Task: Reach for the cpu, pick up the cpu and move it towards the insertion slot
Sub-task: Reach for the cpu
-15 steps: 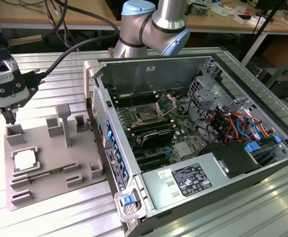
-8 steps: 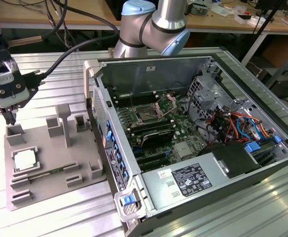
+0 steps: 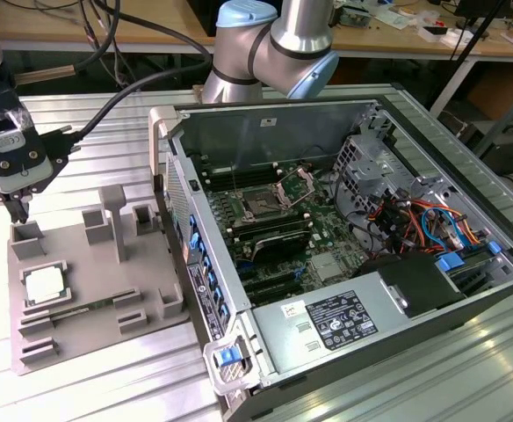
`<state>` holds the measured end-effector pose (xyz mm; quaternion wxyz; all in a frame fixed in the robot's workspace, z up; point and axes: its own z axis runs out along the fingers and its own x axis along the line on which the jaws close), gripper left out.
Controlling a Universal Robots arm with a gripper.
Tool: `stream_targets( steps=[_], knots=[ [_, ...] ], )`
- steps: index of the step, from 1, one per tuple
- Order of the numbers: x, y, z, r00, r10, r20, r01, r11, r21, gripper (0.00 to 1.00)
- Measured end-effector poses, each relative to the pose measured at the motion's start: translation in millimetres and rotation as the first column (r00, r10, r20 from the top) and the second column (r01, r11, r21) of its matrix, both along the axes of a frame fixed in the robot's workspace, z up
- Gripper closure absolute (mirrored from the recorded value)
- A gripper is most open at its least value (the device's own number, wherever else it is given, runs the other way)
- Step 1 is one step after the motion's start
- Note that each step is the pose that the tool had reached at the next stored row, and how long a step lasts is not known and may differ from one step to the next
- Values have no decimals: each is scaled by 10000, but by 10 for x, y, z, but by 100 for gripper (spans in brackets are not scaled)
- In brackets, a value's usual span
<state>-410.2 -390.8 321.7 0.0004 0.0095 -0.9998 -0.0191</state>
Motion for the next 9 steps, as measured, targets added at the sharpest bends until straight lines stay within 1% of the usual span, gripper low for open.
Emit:
stream_targets(
  steps=[8,9],
  knots=[
    [0,-2,-3,10000,0,-1,0,10000,0,89],
    [0,-4,-30,10000,0,0,0,10000,0,89]
  ],
)
